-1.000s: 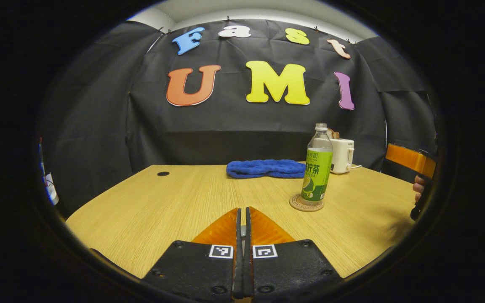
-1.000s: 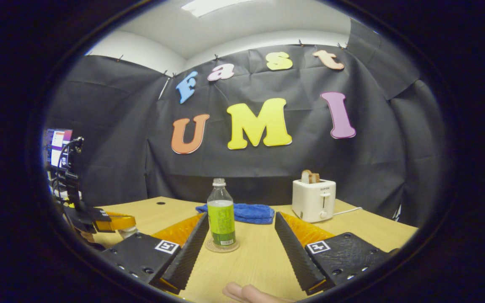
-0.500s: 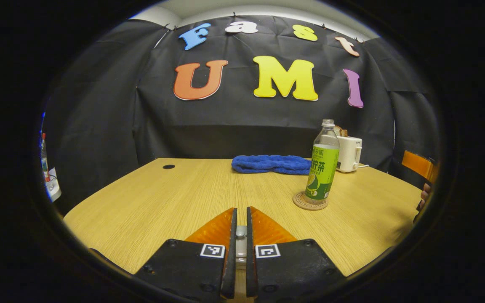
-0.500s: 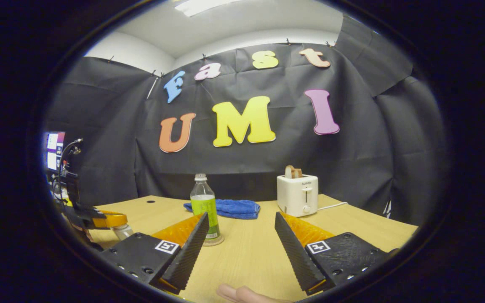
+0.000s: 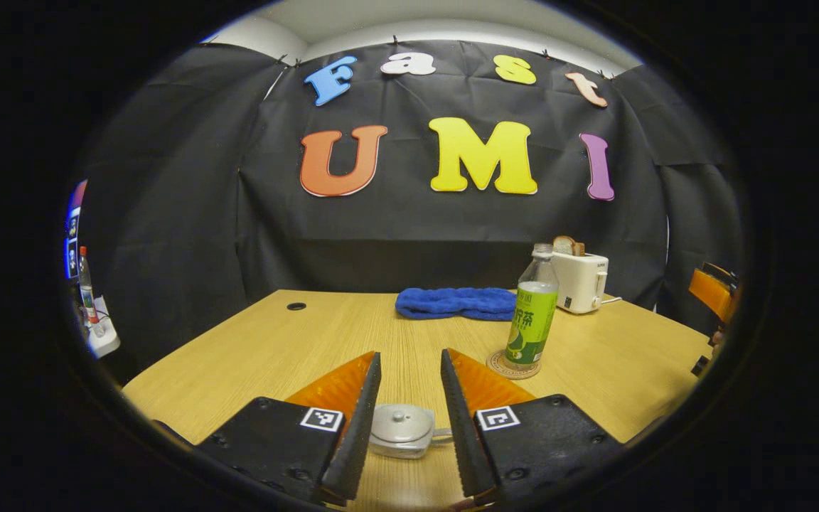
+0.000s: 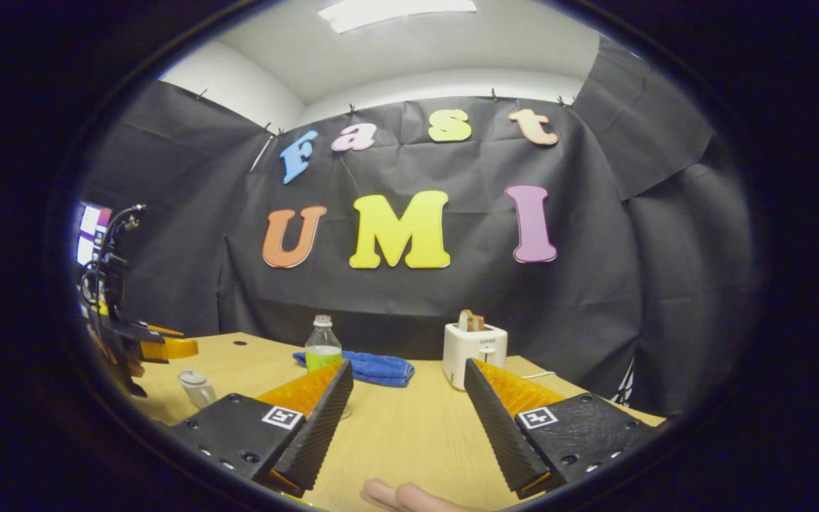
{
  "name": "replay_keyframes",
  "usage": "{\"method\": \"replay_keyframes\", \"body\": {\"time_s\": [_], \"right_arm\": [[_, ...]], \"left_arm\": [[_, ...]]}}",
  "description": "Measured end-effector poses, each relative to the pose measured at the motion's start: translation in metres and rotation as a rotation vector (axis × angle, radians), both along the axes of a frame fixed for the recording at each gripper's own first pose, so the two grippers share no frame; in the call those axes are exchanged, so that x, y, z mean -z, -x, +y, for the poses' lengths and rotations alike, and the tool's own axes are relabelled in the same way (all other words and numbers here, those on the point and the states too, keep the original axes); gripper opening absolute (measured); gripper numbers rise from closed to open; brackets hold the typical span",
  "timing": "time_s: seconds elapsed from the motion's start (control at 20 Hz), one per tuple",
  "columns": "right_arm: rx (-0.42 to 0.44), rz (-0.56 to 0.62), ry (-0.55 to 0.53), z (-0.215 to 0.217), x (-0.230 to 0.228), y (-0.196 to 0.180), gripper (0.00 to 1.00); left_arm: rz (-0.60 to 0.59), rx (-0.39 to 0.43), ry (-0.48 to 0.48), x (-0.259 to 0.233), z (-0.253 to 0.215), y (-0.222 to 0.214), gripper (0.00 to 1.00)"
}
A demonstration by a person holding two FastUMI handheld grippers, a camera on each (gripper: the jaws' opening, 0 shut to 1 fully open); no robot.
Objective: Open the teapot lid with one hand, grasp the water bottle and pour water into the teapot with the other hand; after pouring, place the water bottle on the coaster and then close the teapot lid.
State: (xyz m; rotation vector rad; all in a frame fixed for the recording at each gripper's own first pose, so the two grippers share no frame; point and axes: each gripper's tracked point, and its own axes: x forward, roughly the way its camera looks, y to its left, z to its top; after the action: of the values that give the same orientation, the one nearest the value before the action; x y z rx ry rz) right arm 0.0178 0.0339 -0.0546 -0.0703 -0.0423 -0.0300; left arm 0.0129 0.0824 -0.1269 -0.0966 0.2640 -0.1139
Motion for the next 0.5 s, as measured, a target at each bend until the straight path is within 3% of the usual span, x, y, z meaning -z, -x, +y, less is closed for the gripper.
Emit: {"method": "replay_keyframes", "body": {"time_s": [0.15,0.3,0.5], "right_arm": [[-0.009,0.001,0.041,0.013,-0.008,0.008,0.95],[-0.020,0.015,0.058,0.028,-0.011,0.017,0.95],[0.035,0.063,0.072,0.031,-0.020,0.035,0.95]], "left_arm": [[-0.006,-0.005,0.012,-0.021,0.000,0.013,0.64],[-0.039,-0.010,0.015,-0.043,0.000,0.029,0.83],[-0.075,-0.004,0.015,-0.065,0.001,0.053,0.84]]}}
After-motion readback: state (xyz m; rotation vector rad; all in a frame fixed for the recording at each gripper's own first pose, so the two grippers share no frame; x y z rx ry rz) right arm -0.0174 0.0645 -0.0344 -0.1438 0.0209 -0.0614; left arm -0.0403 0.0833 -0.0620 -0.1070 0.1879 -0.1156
